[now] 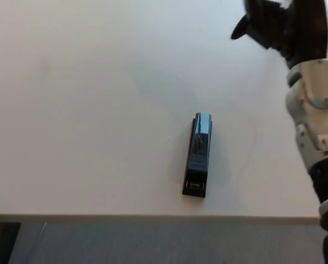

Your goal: The robot uses its right hand to press on the stapler that is in the middle of the desk

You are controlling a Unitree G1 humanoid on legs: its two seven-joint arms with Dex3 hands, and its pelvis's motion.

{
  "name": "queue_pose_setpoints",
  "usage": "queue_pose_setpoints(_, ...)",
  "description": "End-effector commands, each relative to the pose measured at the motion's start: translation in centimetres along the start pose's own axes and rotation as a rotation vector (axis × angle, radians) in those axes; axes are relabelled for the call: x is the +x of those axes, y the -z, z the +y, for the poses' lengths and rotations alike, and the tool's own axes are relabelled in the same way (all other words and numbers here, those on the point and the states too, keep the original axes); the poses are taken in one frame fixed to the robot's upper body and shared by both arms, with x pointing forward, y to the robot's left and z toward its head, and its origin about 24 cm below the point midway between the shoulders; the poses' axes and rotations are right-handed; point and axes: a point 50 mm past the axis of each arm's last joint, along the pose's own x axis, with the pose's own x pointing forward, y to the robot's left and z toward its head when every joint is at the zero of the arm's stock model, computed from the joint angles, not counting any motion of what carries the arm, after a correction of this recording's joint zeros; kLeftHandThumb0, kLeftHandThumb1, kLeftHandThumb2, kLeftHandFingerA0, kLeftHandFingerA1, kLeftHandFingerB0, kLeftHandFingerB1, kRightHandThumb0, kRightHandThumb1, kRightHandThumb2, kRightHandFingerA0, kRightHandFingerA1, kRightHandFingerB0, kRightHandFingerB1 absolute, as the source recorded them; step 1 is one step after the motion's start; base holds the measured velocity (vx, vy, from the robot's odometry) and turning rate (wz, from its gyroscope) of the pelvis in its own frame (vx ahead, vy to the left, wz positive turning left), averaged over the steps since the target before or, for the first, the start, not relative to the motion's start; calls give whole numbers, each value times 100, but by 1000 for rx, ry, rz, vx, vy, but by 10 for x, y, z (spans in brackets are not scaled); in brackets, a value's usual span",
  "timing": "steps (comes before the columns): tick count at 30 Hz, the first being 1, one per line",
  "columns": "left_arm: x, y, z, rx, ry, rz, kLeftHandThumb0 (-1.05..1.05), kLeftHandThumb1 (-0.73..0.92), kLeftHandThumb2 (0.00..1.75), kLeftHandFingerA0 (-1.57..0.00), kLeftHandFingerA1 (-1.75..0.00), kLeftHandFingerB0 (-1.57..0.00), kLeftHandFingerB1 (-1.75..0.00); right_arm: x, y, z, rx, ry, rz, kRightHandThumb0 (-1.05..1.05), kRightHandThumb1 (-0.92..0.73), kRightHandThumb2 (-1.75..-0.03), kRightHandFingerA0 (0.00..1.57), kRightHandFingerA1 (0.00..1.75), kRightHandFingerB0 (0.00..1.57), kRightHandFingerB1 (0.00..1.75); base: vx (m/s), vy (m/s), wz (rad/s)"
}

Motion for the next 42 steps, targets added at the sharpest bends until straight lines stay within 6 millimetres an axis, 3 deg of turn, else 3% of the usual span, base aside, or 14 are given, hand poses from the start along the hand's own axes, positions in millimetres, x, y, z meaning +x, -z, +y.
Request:
queue_pose_setpoints(1,2,-3,7,14,-39,21,-53,92,89,-11,-38,-1,-23,-10,-33,-68,-43,58,-24,-3,-76,-83,118,122,78,118,0,0,0)
queue_pose_setpoints(2,2,-4,8,11,-42,17,-53,92,89,-11,-38,-1,-23,-9,-34,-67,-41,55,-25,-3,-76,-83,118,122,78,118,0,0,0)
queue_pose_setpoints(3,2,-4,9,7,-48,18,-49,92,86,-7,-36,-4,-25,-23,-37,-108,-108,97,-24,5,-77,-83,121,114,76,114,0,0,0)
queue_pose_setpoints(5,3,-6,10,-1,-47,12,-50,92,87,-5,-35,-3,-25,-33,-39,-137,-130,132,-3,5,-84,-75,121,119,75,110,0,0,0)
queue_pose_setpoints(10,6,-13,14,-1,-59,4,-51,92,85,-7,-35,-4,-25,-75,-47,-208,-177,308,41,3,-64,-100,118,129,82,112,0,0,0)
queue_pose_setpoints(13,7,-14,15,8,-61,3,-51,92,85,-7,-37,-4,-25,-96,-44,-235,-247,389,78,-4,-74,-80,120,124,76,109,0,0,0)
queue_pose_setpoints(17,8,-15,17,7,-69,8,-50,92,86,-7,-36,-4,-25,-167,-29,-282,-413,597,265,5,-80,-76,119,116,73,115,0,0,0)
queue_pose_setpoints(22,7,-14,18,6,-68,9,-51,92,86,-7,-35,-4,-25,-217,-12,-296,-442,660,394,-5,-85,-64,116,122,70,107,0,0,0)
queue_pose_setpoints(26,7,-12,17,2,-70,14,-51,92,86,-6,-36,-4,-26,-284,17,-298,-424,787,658,-9,-85,-65,110,134,65,114,0,0,0)
queue_pose_setpoints(31,6,-12,17,-12,-72,12,-50,92,86,-6,-35,-4,-25,-325,36,-289,-438,836,875,-9,-84,-67,104,139,68,115,0,0,0)
queue_pose_setpoints(35,5,-12,18,7,-56,8,-52,92,88,-4,-33,-2,-24,-362,54,-274,-503,803,1149,-13,-85,-65,112,104,64,117,0,0,0)
queue_pose_setpoints(39,5,-11,18,-2,-62,10,-51,92,85,-5,-34,-2,-23,-386,66,-260,-487,791,1311,-8,-76,-64,117,101,76,87,0,0,0)
queue_pose_setpoints(40,5,-11,18,2,-64,11,-50,92,85,-6,-35,-3,-24,-397,72,-251,-445,769,1374,-9,-83,-66,90,135,61,104,0,0,0)
queue_pose_setpoints(42,7,-12,17,0,-59,13,-51,92,86,-5,-34,-2,-24,-405,77,-242,-436,722,1448,-11,-81,-65,84,140,61,102,0,0,0)
